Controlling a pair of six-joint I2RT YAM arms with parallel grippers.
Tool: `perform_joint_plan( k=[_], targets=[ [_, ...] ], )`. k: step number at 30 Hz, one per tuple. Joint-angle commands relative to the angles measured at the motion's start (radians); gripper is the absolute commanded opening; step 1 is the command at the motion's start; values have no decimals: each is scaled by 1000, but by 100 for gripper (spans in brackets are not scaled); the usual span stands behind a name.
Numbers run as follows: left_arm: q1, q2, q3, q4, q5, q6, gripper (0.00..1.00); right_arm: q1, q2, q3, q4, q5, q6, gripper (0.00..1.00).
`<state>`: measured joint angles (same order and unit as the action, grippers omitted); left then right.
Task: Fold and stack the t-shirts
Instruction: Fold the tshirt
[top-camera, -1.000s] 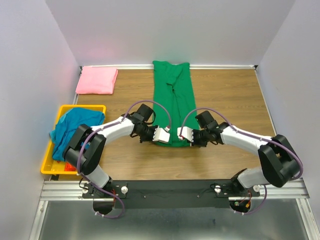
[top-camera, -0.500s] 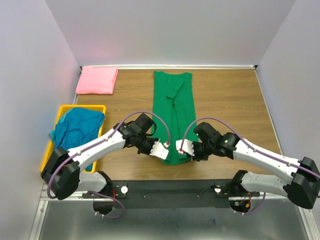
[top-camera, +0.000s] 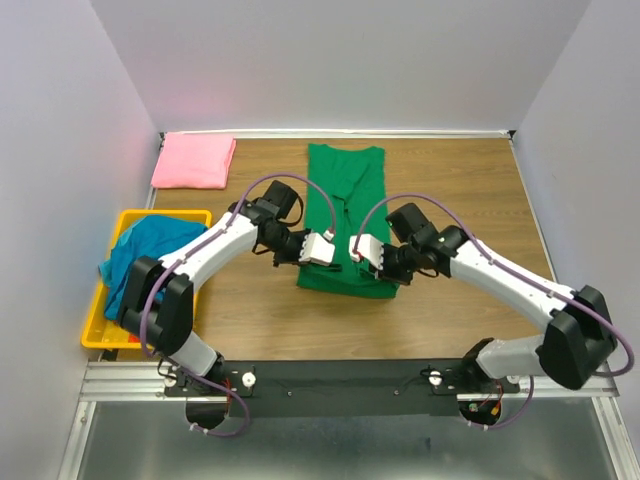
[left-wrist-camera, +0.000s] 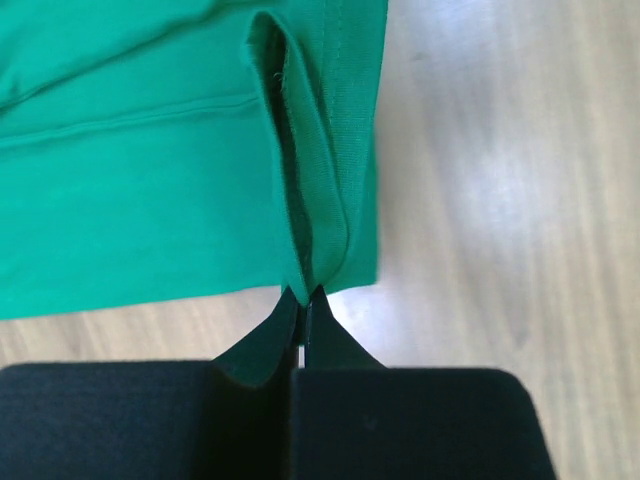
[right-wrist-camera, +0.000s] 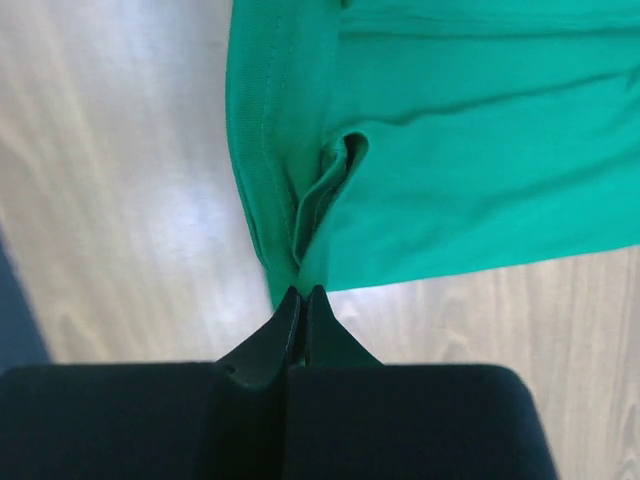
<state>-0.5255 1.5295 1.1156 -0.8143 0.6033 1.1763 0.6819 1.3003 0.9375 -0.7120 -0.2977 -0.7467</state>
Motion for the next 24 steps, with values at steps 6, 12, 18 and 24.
perform_joint_plan(
  k=[6,12,18,24],
  targets=[
    [79,191,180,-23,26,72,0,-111,191,161,0,-84,-147,0],
    [114,303,300,-48,26,88,0,-182,297,242,2,-107,-210,1],
    [147,389,424,-92,33,112,0,-219,385,331,0,-124,-256,0],
    [177,477,532,-140,32,134,0,-234,464,418,0,-136,-275,1]
  ],
)
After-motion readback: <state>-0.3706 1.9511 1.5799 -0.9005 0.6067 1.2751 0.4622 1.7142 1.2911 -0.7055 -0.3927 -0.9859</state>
